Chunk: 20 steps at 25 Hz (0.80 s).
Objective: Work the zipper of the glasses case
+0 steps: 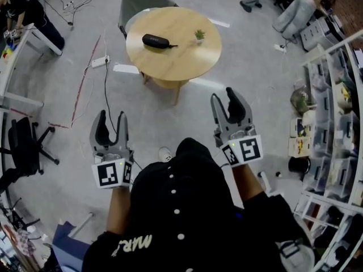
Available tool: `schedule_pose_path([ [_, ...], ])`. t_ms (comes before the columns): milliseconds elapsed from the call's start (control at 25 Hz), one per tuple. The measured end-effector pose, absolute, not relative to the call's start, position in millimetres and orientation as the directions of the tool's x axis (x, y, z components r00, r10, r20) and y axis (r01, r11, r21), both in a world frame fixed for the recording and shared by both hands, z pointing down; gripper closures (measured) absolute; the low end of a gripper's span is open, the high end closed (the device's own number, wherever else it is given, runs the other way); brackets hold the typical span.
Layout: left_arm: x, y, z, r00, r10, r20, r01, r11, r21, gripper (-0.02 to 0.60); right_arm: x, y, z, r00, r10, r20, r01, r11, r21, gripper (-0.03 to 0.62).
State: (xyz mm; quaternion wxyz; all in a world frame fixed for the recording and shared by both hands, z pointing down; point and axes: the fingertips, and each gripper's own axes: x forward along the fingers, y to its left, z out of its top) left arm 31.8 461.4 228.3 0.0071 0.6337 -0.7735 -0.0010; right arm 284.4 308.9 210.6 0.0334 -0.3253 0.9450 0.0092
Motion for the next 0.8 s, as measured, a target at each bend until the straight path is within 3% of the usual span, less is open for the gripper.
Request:
schedule_pose_path([
  [800, -22.3, 372.5, 240.2, -0.147, -0.989, 0.013, -0.989, 0.147, 0.005, 0.376, 229.0, 222.5, 219.0, -0.763, -0.643, -0.070, -0.644, 0.765, -0.011, 0.431],
])
